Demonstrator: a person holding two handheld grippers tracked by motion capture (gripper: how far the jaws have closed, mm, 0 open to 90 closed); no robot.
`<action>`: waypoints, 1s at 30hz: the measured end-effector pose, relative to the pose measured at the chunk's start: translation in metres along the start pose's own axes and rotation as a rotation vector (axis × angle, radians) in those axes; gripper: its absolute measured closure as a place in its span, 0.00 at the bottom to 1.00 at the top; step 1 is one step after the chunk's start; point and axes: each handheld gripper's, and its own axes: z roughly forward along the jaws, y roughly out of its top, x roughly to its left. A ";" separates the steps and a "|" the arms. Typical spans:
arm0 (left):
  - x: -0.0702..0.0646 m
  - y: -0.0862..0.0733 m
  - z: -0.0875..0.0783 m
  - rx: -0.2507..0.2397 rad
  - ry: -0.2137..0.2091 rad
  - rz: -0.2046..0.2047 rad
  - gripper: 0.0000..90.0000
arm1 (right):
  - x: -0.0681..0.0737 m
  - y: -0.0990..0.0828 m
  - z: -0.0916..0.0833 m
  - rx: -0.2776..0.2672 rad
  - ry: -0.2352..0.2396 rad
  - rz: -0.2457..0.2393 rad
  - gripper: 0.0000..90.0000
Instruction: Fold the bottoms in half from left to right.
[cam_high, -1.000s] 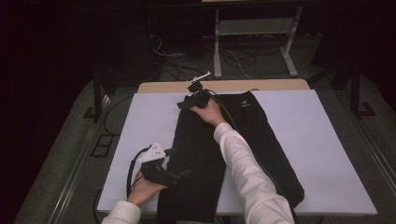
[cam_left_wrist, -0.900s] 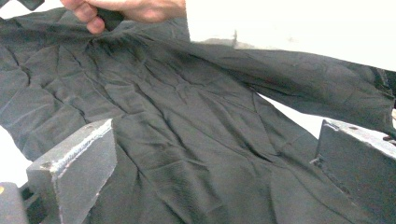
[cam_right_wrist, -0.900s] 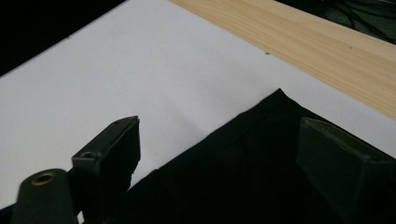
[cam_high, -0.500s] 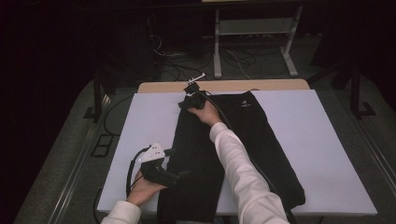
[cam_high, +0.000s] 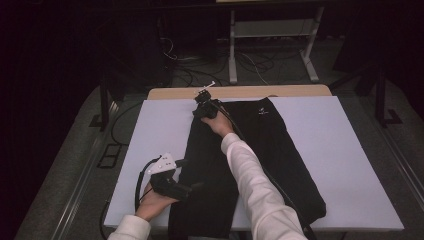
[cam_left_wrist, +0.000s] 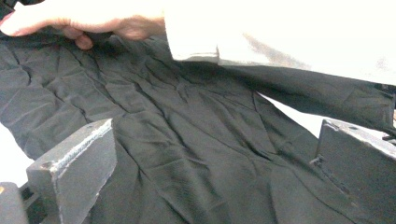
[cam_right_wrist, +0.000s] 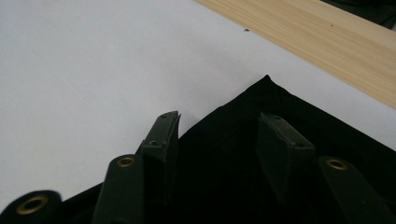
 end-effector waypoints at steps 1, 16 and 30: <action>0.000 0.000 0.000 0.000 0.000 0.000 0.00 | 0.000 0.000 0.000 0.000 0.000 0.000 0.56; 0.000 0.000 -0.001 -0.001 -0.003 -0.006 0.00 | 0.006 0.003 -0.002 0.026 0.012 0.008 0.95; 0.001 -0.005 -0.017 0.039 0.064 -0.099 0.00 | 0.003 0.002 -0.025 -0.048 0.030 0.031 0.96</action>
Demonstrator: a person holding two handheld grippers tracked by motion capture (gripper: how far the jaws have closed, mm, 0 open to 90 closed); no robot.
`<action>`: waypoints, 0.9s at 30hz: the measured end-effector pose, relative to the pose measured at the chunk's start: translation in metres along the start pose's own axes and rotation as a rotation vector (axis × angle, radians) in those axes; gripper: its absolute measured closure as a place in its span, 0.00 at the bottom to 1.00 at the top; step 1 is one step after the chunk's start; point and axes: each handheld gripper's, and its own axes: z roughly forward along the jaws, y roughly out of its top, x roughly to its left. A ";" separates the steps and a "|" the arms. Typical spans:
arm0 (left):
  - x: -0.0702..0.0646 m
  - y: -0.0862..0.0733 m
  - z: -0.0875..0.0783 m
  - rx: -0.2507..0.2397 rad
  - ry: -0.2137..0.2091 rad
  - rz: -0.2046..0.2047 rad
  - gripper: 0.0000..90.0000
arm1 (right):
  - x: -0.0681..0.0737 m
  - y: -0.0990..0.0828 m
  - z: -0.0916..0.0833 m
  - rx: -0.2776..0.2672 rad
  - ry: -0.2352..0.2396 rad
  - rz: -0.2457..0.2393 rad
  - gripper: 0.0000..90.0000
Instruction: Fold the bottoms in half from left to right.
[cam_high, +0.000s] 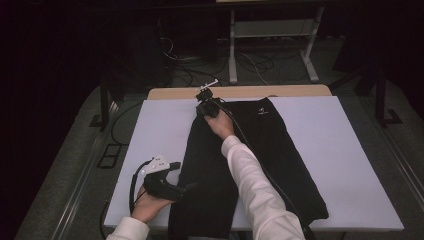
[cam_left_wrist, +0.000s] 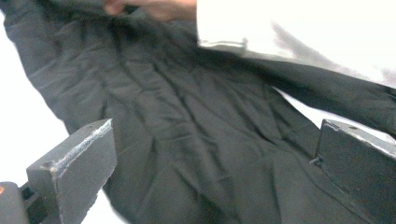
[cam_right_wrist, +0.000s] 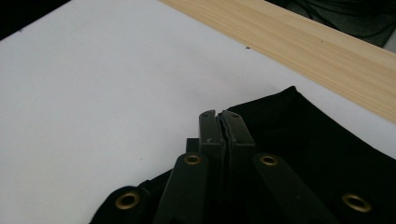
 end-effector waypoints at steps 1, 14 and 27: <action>0.000 -0.001 -0.001 0.006 0.004 -0.011 0.00 | 0.000 0.000 -0.001 -0.001 0.001 0.000 0.96; -0.002 -0.007 -0.019 0.052 0.062 -0.047 0.00 | 0.003 -0.007 -0.014 -0.026 -0.007 -0.006 0.96; -0.004 -0.020 -0.033 0.110 0.069 -0.059 0.00 | 0.005 -0.010 -0.022 -0.052 -0.011 -0.022 0.96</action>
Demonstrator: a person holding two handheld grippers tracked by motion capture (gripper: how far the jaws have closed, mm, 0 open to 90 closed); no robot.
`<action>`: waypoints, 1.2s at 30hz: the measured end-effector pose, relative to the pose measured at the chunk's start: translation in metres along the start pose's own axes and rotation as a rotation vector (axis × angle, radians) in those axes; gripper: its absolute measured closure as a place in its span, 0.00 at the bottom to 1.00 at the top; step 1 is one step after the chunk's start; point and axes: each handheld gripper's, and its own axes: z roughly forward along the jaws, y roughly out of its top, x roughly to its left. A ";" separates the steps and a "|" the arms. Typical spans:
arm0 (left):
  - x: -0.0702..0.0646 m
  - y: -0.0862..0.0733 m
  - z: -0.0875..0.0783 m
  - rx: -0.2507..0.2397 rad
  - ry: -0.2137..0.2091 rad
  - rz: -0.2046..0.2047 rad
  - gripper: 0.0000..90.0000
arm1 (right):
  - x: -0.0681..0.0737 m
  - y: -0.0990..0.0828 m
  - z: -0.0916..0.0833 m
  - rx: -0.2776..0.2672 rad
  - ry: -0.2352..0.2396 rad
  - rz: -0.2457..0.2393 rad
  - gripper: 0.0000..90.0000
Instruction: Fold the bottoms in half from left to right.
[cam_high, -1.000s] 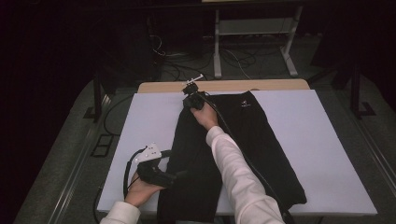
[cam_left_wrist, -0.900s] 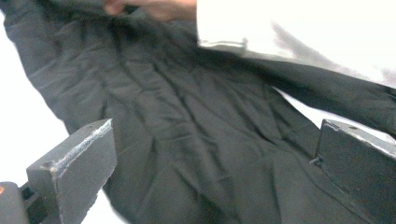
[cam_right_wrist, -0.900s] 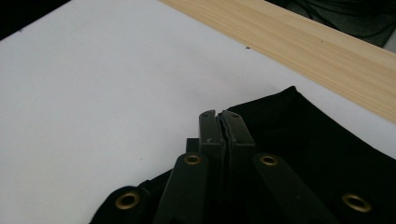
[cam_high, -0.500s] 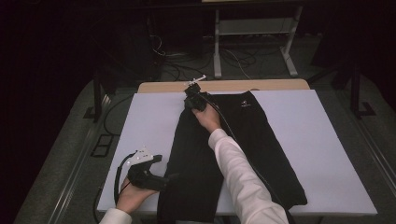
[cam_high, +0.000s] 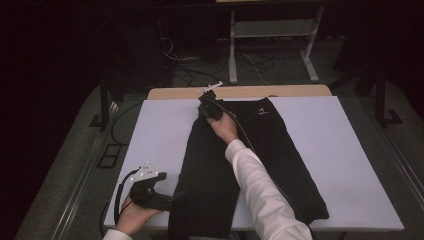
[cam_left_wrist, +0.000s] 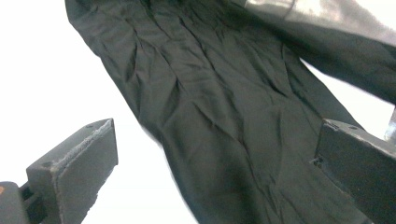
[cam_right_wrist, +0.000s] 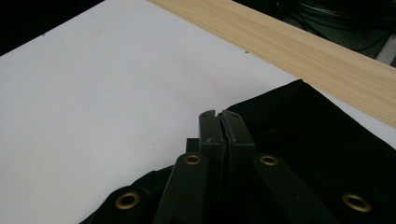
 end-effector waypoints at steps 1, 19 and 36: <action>-0.001 -0.001 -0.001 0.012 -0.003 0.002 0.00 | 0.000 0.000 -0.001 -0.001 0.000 0.000 0.96; -0.009 -0.019 -0.008 0.090 -0.043 -0.001 0.00 | 0.005 -0.002 -0.006 -0.015 -0.002 -0.017 0.96; -0.011 -0.030 -0.011 0.179 -0.104 0.009 0.05 | 0.002 -0.001 -0.014 -0.036 -0.004 -0.019 0.96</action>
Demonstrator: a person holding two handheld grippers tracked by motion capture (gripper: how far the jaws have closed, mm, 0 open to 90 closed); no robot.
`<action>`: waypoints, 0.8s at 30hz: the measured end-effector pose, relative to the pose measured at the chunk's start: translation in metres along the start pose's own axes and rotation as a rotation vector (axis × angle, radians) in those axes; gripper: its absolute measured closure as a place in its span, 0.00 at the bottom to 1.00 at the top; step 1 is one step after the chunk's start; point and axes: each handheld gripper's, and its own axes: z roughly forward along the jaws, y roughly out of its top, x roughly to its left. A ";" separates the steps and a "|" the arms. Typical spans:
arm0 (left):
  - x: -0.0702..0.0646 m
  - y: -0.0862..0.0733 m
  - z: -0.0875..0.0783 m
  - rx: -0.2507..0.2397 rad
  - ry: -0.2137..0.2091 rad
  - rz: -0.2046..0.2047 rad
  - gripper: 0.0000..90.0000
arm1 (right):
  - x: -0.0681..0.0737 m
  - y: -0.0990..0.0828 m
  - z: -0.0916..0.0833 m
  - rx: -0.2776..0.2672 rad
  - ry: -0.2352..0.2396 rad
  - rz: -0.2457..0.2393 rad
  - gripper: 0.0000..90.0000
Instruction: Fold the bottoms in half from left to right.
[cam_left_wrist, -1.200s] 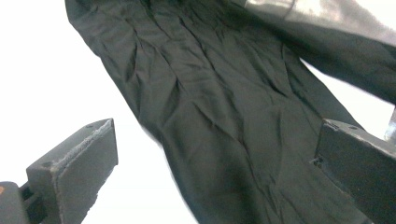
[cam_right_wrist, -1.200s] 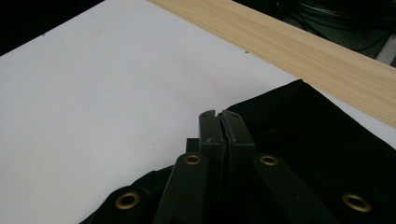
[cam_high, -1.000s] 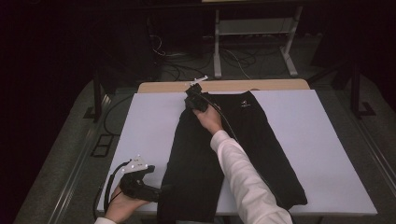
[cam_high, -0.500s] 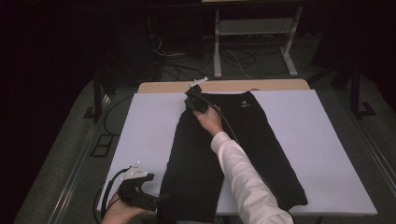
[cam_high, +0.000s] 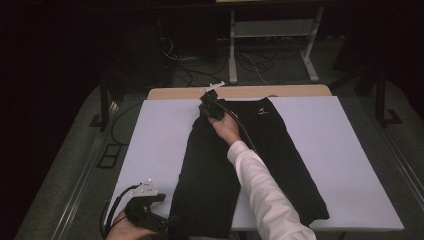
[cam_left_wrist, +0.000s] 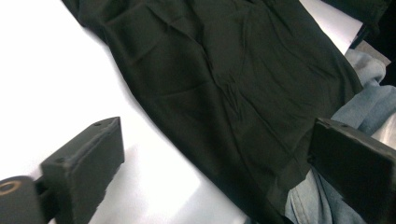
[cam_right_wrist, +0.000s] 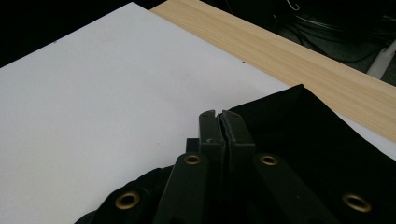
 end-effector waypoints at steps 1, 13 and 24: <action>0.000 0.000 0.000 0.006 -0.005 -0.003 0.06 | 0.000 0.000 0.000 0.000 0.000 -0.002 0.96; -0.001 0.000 0.003 0.031 -0.072 0.025 0.35 | -0.002 -0.002 -0.001 -0.006 0.000 0.001 0.96; 0.001 0.006 0.013 0.065 -0.135 0.072 0.79 | -0.003 -0.004 -0.002 -0.013 0.004 -0.002 0.96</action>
